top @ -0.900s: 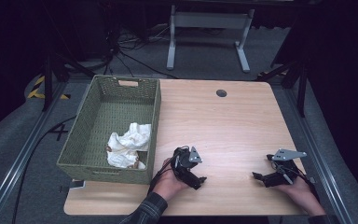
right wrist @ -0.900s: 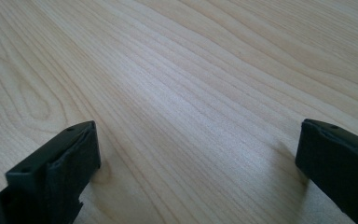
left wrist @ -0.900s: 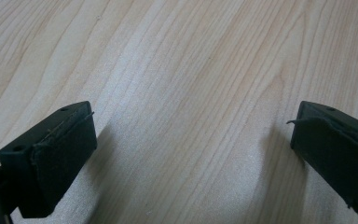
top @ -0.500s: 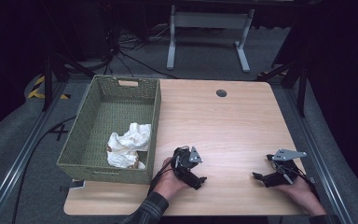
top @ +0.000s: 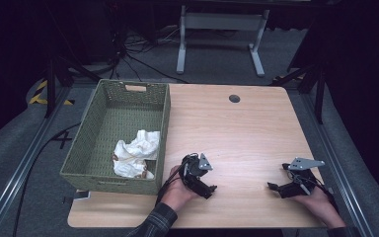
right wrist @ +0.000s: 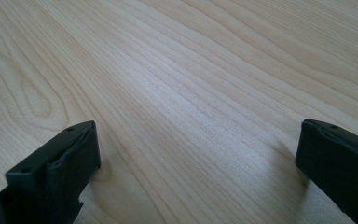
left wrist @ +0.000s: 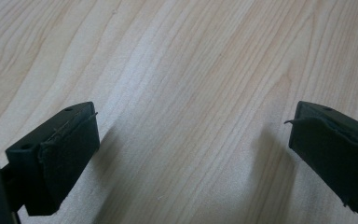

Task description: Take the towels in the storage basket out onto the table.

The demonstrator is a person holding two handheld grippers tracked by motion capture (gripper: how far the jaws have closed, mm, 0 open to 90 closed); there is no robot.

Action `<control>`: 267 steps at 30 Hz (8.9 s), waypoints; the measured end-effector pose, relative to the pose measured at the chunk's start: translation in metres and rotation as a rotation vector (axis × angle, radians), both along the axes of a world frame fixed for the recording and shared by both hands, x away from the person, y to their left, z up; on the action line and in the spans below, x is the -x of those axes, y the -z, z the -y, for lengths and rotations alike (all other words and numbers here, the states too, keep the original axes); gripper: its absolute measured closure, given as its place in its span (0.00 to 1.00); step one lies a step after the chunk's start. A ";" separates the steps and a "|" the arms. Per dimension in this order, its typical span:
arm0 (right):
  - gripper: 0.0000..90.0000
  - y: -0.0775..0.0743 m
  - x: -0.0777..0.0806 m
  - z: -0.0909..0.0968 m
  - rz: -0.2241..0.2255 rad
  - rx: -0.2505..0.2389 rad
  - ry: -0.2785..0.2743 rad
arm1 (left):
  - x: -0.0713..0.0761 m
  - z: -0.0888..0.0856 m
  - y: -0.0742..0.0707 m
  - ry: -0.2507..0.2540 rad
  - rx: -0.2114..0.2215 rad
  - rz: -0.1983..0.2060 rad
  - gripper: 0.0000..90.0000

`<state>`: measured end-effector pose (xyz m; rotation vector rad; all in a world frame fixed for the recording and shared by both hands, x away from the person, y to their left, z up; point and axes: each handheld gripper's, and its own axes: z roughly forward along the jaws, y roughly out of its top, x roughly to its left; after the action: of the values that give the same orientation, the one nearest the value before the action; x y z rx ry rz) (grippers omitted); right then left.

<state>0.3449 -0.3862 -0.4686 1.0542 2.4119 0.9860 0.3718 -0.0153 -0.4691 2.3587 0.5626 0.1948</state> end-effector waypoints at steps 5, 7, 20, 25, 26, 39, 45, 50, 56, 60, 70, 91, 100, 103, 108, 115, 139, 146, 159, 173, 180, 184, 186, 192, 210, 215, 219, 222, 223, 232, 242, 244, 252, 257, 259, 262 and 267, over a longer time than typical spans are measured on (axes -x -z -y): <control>0.00 0.000 0.000 0.000 -0.001 0.001 -0.002 | 0.000 -0.004 -0.004 -0.014 0.018 0.007 0.02; 0.00 0.000 0.000 0.000 0.000 0.001 -0.005 | 0.000 -0.006 -0.006 -0.023 0.023 0.003 0.02; 0.00 0.000 -0.001 0.000 -0.001 0.000 -0.008 | -0.001 -0.014 -0.016 -0.054 0.035 0.015 0.02; 0.00 0.000 -0.001 0.000 0.002 0.004 -0.011 | -0.001 -0.014 -0.019 -0.044 0.046 0.019 0.02; 0.00 0.000 -0.001 0.000 0.002 0.004 -0.011 | -0.001 -0.014 -0.019 -0.044 0.046 0.019 0.02; 0.00 0.000 -0.001 0.000 0.006 0.004 -0.012 | -0.003 -0.015 -0.030 -0.056 0.051 0.033 0.02; 0.00 0.000 -0.001 0.000 0.004 0.003 -0.011 | -0.004 -0.015 -0.035 -0.054 0.064 0.024 0.02; 0.00 0.000 -0.001 0.000 0.004 0.003 -0.010 | -0.006 -0.016 -0.040 -0.051 0.069 0.029 0.02; 0.00 0.000 -0.001 0.000 0.000 0.002 -0.009 | -0.008 -0.015 -0.045 -0.040 0.065 0.029 0.02; 0.00 0.000 -0.001 0.000 0.001 0.002 -0.010 | -0.007 -0.015 -0.049 -0.039 0.064 0.028 0.02; 0.00 0.000 -0.001 0.000 -0.001 0.001 -0.009 | -0.010 -0.017 -0.061 -0.032 0.083 0.027 0.02; 0.00 0.000 -0.001 0.000 0.000 0.002 -0.010 | -0.016 -0.023 -0.088 -0.006 0.136 0.019 0.02; 0.00 0.000 -0.001 0.000 -0.001 0.001 -0.010 | -0.025 -0.031 -0.101 -0.009 0.145 0.021 0.03; 0.00 0.000 -0.001 0.000 0.000 0.001 -0.010 | -0.027 -0.033 -0.103 -0.011 0.140 0.015 0.03; 0.00 0.000 -0.001 0.000 0.003 0.002 -0.012 | -0.032 -0.038 -0.111 -0.020 0.130 0.028 0.03; 0.00 0.000 -0.001 0.000 -0.002 0.000 -0.009 | -0.039 -0.051 -0.122 -0.048 0.127 0.026 0.04; 0.00 0.000 -0.001 0.000 0.002 0.001 -0.008 | -0.048 -0.117 -0.127 -0.189 0.138 0.020 0.05; 0.00 0.000 -0.001 0.000 -0.001 0.000 -0.007 | -0.047 -0.138 -0.127 -0.247 0.105 0.024 0.06; 0.00 0.000 -0.001 0.000 0.001 0.001 -0.007 | -0.049 -0.181 -0.119 -0.364 0.069 0.015 0.08; 0.00 0.000 -0.001 0.000 -0.001 0.001 -0.006 | -0.058 -0.197 -0.087 -0.421 0.012 -0.044 0.11; 0.00 0.000 -0.001 0.000 0.002 0.001 -0.006 | -0.065 -0.196 -0.069 -0.404 -0.035 -0.078 0.11; 0.00 0.000 -0.001 0.000 -0.001 0.001 -0.006 | -0.069 -0.189 -0.059 -0.390 -0.111 -0.105 0.12; 0.00 0.000 -0.001 0.000 -0.001 0.001 -0.006 | -0.070 -0.188 -0.057 -0.388 -0.126 -0.114 0.12; 0.00 0.000 -0.001 0.000 -0.001 0.001 -0.006 | -0.073 -0.183 -0.048 -0.363 -0.203 -0.177 0.18; 0.00 0.000 -0.001 0.000 -0.001 0.001 -0.005 | -0.076 -0.178 -0.036 -0.336 -0.284 -0.323 0.39; 0.00 0.000 -0.001 0.000 0.000 0.002 -0.005 | -0.075 -0.179 -0.041 -0.335 -0.255 -0.342 0.70; 0.00 0.000 -0.002 0.000 0.001 0.002 -0.005 | -0.074 -0.180 -0.043 -0.350 -0.244 -0.337 0.76; 0.00 0.000 -0.002 0.000 0.002 0.001 -0.005 | -0.074 -0.182 -0.047 -0.358 -0.207 -0.329 0.77; 0.00 0.000 -0.002 0.000 0.002 0.001 -0.004 | -0.074 -0.184 -0.049 -0.361 -0.187 -0.323 0.77; 0.00 0.000 -0.002 0.000 0.002 0.001 -0.004 | -0.070 -0.196 -0.066 -0.379 -0.040 -0.242 0.77; 0.00 0.000 -0.002 0.000 -0.001 -0.003 -0.001 | -0.061 -0.209 -0.088 -0.429 0.080 -0.135 0.79; 0.00 0.000 -0.002 0.000 -0.001 -0.004 -0.001 | -0.058 -0.214 -0.095 -0.438 0.122 -0.101 0.79; 0.00 0.000 -0.002 0.000 0.000 -0.003 -0.001 | -0.047 -0.221 -0.116 -0.443 0.213 -0.041 0.80; 0.00 0.000 -0.002 0.000 0.003 -0.002 -0.001 | -0.042 -0.222 -0.127 -0.448 0.282 -0.001 0.80; 0.00 0.000 -0.002 0.000 0.002 -0.002 -0.001 | -0.040 -0.221 -0.132 -0.440 0.306 0.019 0.81; 0.00 0.000 -0.002 0.000 0.003 -0.002 -0.001 | -0.036 -0.220 -0.139 -0.431 0.350 0.039 0.81; 0.00 0.000 -0.002 0.000 0.002 -0.002 0.000 | -0.030 -0.215 -0.150 -0.405 0.389 0.067 0.81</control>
<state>0.3468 -0.3858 -0.4689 1.0528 2.4100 0.9890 0.4022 0.1993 -0.3189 1.8398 0.9499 0.3145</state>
